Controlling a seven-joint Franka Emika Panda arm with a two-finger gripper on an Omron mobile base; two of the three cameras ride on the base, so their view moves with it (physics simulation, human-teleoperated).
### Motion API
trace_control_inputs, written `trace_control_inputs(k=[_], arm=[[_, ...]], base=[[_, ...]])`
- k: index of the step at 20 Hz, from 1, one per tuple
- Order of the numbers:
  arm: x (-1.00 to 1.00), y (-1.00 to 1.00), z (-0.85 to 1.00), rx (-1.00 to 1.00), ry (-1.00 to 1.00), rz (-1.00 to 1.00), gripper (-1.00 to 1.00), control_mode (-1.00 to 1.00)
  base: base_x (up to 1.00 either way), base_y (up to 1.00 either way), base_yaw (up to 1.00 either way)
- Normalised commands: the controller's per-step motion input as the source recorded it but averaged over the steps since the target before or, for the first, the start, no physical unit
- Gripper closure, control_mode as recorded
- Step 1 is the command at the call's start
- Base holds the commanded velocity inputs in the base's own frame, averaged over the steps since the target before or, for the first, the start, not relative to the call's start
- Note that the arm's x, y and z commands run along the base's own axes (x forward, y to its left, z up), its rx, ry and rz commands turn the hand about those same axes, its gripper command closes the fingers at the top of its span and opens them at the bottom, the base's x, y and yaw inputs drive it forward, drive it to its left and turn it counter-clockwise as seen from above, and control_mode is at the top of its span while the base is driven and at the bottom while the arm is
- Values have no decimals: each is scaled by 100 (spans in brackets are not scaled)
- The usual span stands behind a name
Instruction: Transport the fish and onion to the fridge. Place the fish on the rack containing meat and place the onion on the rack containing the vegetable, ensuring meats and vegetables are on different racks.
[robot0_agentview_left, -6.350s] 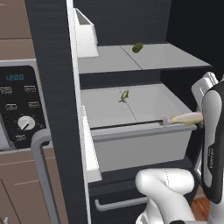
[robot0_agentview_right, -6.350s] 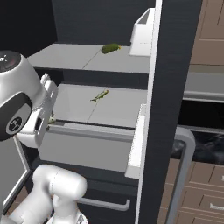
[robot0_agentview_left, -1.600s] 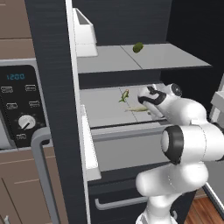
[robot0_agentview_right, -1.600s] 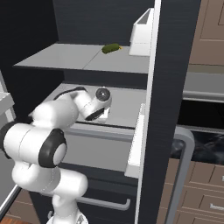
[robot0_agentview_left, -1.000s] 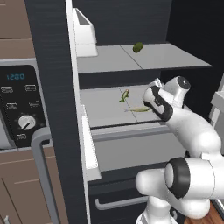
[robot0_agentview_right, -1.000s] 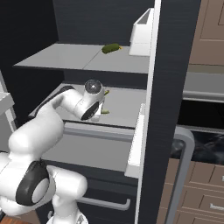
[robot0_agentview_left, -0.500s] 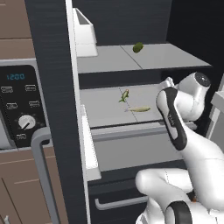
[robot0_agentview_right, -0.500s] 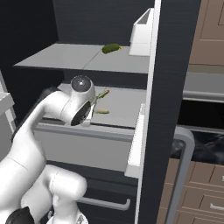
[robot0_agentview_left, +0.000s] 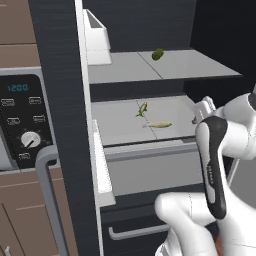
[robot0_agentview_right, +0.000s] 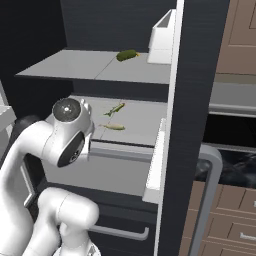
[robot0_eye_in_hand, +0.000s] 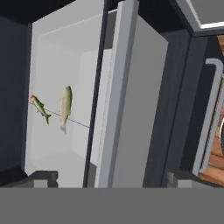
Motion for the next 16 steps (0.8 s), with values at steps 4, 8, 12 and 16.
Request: trace_control_inputs(k=[4, 8, 12, 16], arm=[[-87, 1, 31, -5, -1, 0, -100, -100], [-77, 0, 51, -3, -12, 0, -100, -100], [-72, 0, 58, -1, -7, 0, -100, -100], [-20, 1, 17, 0, -1, 0, -100, 100]], base=[[0, 0, 0], [0, 0, 0], [0, 0, 0], [-53, 17, 0]])
